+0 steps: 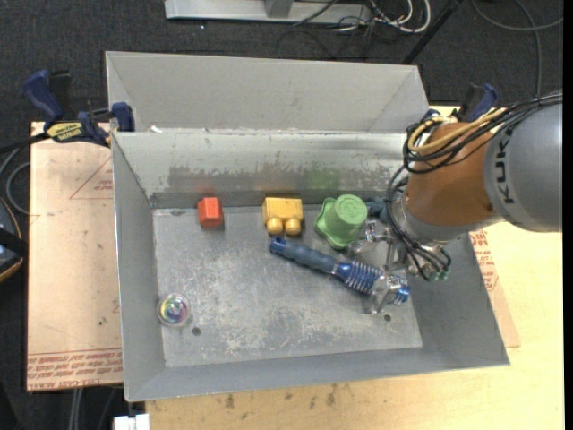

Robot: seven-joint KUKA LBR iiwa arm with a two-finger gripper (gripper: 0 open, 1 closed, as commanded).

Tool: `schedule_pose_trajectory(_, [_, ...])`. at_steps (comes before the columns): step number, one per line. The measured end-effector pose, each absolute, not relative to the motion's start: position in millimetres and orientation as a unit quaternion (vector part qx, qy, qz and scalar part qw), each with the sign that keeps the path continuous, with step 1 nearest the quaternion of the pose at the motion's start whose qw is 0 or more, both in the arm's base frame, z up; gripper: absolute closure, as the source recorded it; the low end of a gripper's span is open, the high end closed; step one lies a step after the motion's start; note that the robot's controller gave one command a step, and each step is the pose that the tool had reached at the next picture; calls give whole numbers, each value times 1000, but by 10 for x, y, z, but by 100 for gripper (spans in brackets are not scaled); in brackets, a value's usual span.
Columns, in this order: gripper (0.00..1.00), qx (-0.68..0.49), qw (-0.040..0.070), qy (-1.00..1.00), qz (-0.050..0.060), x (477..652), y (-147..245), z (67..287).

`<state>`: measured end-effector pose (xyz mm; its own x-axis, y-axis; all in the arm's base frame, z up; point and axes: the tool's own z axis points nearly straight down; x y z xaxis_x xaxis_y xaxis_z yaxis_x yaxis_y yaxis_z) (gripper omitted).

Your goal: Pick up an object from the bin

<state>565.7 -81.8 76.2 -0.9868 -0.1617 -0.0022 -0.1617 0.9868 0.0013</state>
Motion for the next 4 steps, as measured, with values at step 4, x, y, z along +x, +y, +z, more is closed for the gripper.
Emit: schedule_pose_trajectory(4, [100, -81, 2, 997, 0, 5708, -807, 1296])
